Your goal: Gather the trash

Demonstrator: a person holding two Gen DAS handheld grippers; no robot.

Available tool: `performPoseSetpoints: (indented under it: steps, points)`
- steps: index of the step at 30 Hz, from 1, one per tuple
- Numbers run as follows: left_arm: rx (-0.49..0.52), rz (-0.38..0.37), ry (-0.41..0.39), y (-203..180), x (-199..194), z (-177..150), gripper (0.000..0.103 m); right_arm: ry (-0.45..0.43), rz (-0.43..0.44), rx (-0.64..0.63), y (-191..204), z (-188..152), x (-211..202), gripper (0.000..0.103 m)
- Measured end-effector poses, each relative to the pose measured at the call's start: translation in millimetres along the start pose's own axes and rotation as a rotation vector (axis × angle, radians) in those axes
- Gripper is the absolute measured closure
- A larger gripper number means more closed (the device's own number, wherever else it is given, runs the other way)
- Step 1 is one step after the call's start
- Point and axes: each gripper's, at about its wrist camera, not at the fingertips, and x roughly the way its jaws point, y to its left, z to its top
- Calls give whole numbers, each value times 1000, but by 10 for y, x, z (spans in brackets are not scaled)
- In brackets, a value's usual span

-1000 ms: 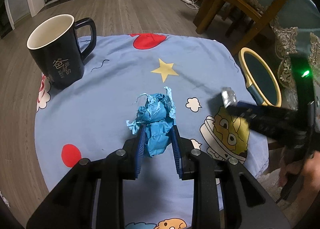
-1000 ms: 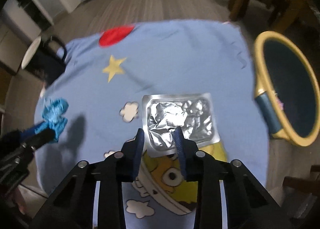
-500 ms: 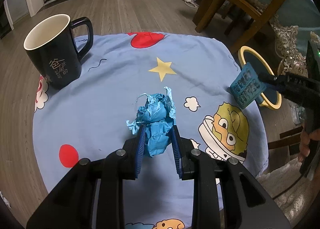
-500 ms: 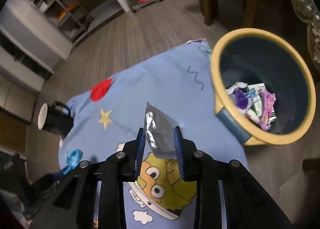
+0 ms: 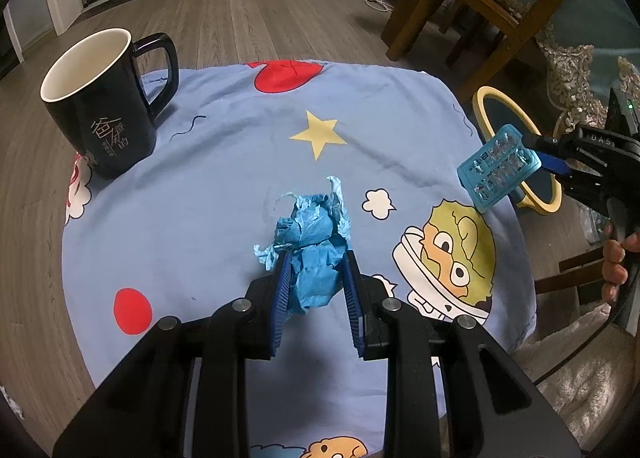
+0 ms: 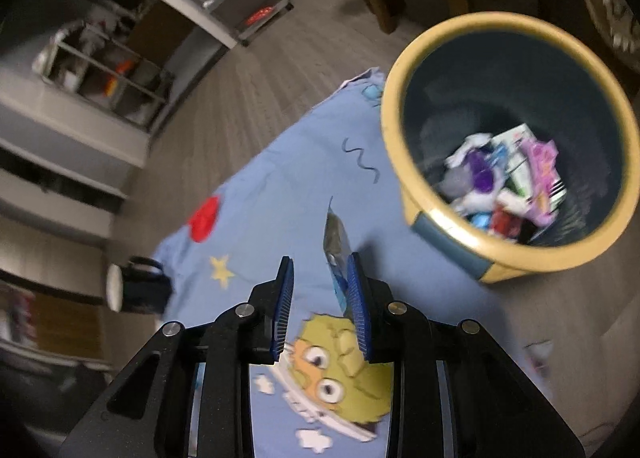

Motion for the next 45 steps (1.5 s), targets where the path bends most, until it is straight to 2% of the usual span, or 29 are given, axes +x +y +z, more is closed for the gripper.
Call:
performPoseSetpoints:
  steps: [3, 7, 8, 9, 11, 15, 18, 21, 24, 27, 29, 30, 31, 33, 37, 40, 43, 45]
  points:
    - [6, 1, 5, -14, 12, -1, 78, 14, 1, -12, 24, -2, 40, 72]
    - [13, 2, 9, -39, 24, -8, 78, 39, -60, -59, 76, -16, 145, 73]
    - [14, 2, 11, -44, 28, -9, 78, 45, -74, -70, 84, -25, 173, 76]
    - [17, 1, 13, -54, 32, -8, 78, 48, -85, -83, 92, -30, 192, 90]
    - [30, -1, 14, -98, 34, -4, 78, 35, -118, -116, 121, -31, 170, 92]
    - [124, 11, -1, -345, -15, 42, 78, -1, -160, -176, 214, -15, 6, 92]
    - [196, -1, -23, -603, -66, 125, 78, -44, -172, -231, 251, 90, -265, 92]
    - [262, -12, -34, -851, -66, 207, 103, -108, -202, -276, 206, 201, -563, 92]
    - [312, -4, -17, -989, 8, 225, 103, -176, -220, -298, 38, 272, -859, 92]
    - [296, 28, 0, -911, 92, 214, 103, -185, -169, -217, -239, 322, -961, 92]
    - [258, 31, 26, -807, 159, 207, 98, -174, -149, -172, -381, 376, -936, 92]
    - [243, 43, 32, -754, 180, 196, 84, -170, -155, -172, -395, 394, -923, 92]
    - [229, 60, 28, -698, 191, 169, 56, -167, -159, -167, -425, 417, -906, 92]
    - [222, 77, 15, -640, 201, 113, 27, -163, -157, -151, -474, 451, -886, 92]
    - [274, 133, 77, -643, 383, 2, 27, -156, -121, -104, -561, 482, -861, 92]
    - [304, 142, 114, -667, 503, -51, 27, -154, -113, -116, -515, 471, -851, 92]
    - [323, 167, 128, -654, 579, -59, 27, -158, -117, -130, -488, 474, -856, 92]
    - [311, 214, 124, -577, 615, -56, 27, -155, -114, -124, -500, 480, -851, 92]
